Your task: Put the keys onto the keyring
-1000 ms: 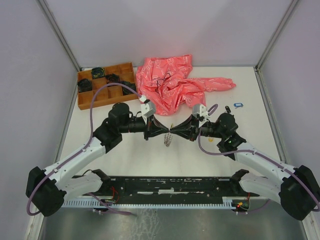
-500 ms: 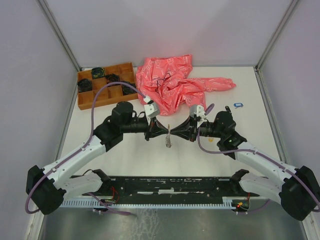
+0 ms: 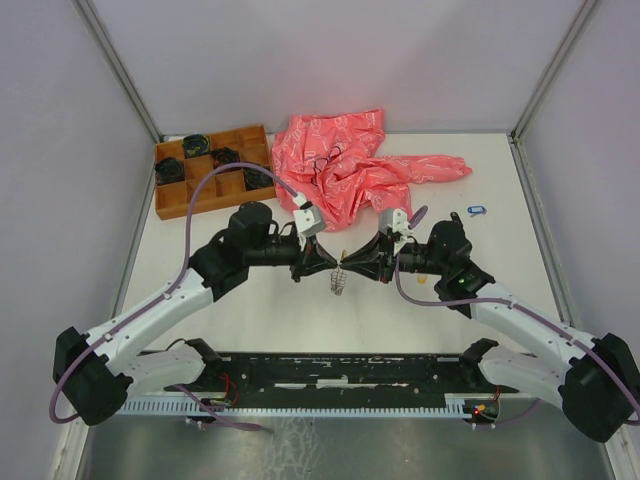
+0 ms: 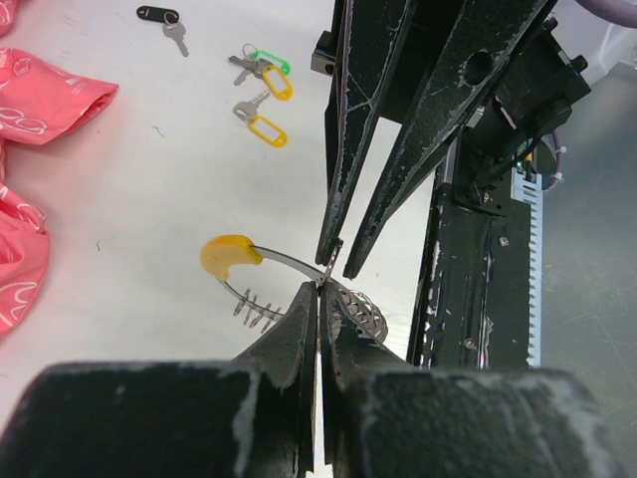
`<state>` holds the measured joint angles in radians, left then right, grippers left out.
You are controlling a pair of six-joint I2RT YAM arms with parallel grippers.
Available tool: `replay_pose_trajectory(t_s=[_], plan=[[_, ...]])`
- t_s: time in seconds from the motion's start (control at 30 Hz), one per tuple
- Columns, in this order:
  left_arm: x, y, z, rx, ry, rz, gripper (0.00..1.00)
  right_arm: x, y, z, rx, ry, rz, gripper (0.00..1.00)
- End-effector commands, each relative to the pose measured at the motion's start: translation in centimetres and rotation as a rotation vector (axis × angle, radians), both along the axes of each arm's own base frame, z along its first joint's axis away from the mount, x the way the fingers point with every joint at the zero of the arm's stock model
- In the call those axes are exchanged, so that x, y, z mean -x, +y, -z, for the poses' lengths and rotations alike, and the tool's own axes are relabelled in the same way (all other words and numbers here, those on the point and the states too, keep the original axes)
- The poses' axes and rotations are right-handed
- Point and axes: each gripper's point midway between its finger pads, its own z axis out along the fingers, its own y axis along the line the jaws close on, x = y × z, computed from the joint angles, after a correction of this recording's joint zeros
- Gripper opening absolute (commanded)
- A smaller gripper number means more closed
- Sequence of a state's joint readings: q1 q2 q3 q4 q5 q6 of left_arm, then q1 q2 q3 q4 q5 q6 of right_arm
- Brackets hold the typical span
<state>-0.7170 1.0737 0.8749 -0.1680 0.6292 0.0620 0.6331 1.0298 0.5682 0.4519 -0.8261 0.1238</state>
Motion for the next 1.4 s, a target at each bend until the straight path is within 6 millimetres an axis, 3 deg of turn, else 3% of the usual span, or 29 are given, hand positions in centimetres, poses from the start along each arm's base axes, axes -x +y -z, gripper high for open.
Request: replay_pose_trajectory(t_s=[0.0, 0.27, 0.53, 0.7, 0.8, 1.37], plan=[[-0.9, -0.4, -2.1, 0.017, -0.091, -0.004, 0.03, 0.2, 0.2, -3.8, -0.065, -0.097, -0.016, 0.2], [-0.8, -0.6, -2.1, 0.015, -0.095, 0.002, 0.03, 0.2, 0.2, -3.5, -0.048, -0.09, -0.016, 0.17], [-0.6, -0.6, -2.2, 0.029, -0.115, 0.013, 0.03, 0.0, 0.3, -2.8, -0.018, -0.08, -0.019, 0.01], [-0.6, -0.3, -2.5, 0.082, -0.166, -0.01, 0.19, -0.1, 0.3, -2.9, -0.036, -0.079, -0.006, 0.01], [-0.6, 0.0, -2.5, 0.108, -0.191, -0.03, 0.24, -0.1, 0.2, -3.1, -0.047, -0.085, -0.001, 0.01], [0.0, 0.7, -3.4, 0.279, -0.19, 0.05, 0.37, 0.6, -0.1, -4.1, -0.118, -0.114, -0.024, 0.0]])
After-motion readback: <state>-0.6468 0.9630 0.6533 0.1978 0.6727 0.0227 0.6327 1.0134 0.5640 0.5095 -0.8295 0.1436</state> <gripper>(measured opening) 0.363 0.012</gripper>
